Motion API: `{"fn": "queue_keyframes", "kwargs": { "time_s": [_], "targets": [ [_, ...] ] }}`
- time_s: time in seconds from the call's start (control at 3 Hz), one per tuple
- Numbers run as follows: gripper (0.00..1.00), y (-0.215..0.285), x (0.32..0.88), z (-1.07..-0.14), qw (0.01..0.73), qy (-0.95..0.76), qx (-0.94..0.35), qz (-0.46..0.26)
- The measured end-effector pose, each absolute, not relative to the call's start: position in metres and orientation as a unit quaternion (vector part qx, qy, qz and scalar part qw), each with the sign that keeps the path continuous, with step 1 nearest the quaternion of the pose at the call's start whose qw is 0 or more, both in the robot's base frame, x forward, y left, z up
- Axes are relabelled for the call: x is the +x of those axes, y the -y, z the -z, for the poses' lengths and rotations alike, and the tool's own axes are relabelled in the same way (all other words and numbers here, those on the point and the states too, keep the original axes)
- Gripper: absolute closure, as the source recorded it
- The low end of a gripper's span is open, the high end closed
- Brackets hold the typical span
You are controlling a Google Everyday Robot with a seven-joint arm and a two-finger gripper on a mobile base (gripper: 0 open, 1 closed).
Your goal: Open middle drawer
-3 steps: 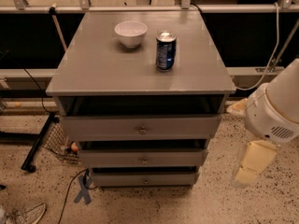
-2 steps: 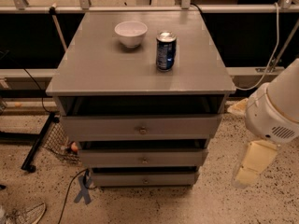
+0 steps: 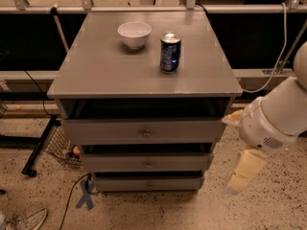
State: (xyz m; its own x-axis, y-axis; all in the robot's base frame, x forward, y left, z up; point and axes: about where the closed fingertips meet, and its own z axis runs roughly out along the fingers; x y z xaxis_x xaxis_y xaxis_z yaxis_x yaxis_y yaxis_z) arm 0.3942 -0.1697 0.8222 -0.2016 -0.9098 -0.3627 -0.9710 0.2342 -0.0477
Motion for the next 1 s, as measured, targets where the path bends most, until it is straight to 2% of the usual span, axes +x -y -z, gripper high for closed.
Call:
{"fn": "queue_keyframes", "kwargs": {
  "time_s": [0.33,1.0],
  "targets": [
    [0.00,0.1511,0.4127,-0.7738,0.167,-0.766,-0.607,-0.132],
    [0.00,0.1508,0.4118,-0.7669,0.173,-0.764,-0.605,-0.143]
  ]
}}
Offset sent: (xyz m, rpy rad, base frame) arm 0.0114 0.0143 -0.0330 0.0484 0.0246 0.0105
